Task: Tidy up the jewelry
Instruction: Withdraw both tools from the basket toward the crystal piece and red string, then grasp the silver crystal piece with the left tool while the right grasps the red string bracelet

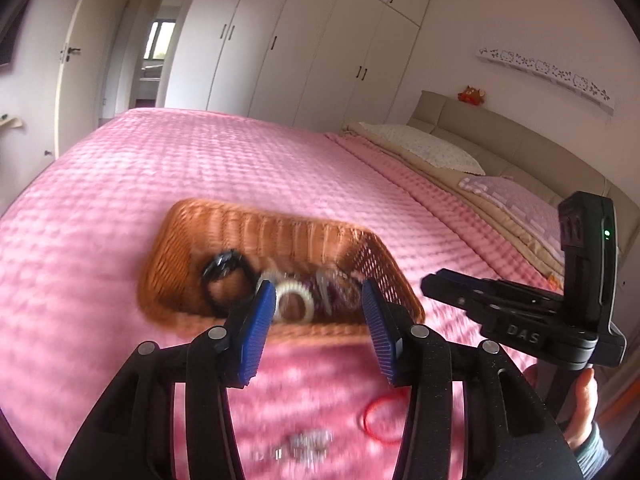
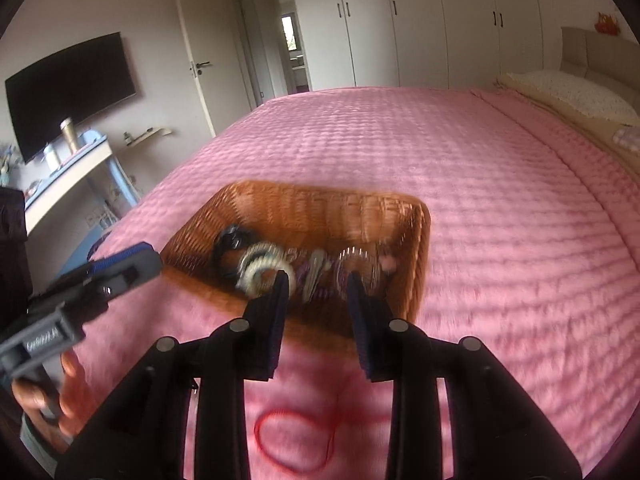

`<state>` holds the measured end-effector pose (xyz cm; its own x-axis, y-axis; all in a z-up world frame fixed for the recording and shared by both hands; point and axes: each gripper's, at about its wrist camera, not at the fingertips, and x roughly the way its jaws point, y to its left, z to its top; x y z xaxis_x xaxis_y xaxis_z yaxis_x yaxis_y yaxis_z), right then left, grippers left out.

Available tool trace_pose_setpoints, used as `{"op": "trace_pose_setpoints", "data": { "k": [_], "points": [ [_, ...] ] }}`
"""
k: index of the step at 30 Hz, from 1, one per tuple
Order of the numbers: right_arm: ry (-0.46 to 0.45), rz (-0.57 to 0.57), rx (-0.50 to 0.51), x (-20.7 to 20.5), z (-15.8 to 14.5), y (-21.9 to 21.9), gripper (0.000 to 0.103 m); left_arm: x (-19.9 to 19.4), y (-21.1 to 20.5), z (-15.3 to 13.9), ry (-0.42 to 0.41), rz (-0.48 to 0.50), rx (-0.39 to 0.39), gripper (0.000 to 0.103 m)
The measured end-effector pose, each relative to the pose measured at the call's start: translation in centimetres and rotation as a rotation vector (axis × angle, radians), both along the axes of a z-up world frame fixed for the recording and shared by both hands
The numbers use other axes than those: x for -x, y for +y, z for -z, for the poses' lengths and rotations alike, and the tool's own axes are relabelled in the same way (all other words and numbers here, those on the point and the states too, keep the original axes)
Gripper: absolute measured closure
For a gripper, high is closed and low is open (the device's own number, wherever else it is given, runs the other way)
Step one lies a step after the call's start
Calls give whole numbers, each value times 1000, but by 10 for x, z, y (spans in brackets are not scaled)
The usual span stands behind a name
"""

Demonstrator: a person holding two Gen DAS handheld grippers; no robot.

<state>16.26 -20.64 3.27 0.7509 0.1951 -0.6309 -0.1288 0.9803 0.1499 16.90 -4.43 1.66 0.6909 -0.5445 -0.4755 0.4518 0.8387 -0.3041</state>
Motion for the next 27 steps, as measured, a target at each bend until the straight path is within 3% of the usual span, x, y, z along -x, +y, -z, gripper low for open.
{"op": "trace_pose_setpoints", "data": {
  "k": [3, 11, 16, 20, 27],
  "points": [
    [14, 14, 0, 24, 10, -2, 49, 20, 8, 8, 22, -10, -12, 59],
    [116, 16, 41, 44, 61, 4, 49, 49, 22, 52, 118, -45, -65, 59],
    [163, 29, 59, 43, 85, 3, 50, 52, 17, 76, 186, 5, -115, 59],
    [193, 22, 59, 40, 97, 5, 55, 54, 1, 88, 205, 33, -204, 59],
    [211, 7, 75, 36, 105, 11, 60, 42, -15, 98, 245, 41, -256, 59]
  ]
}}
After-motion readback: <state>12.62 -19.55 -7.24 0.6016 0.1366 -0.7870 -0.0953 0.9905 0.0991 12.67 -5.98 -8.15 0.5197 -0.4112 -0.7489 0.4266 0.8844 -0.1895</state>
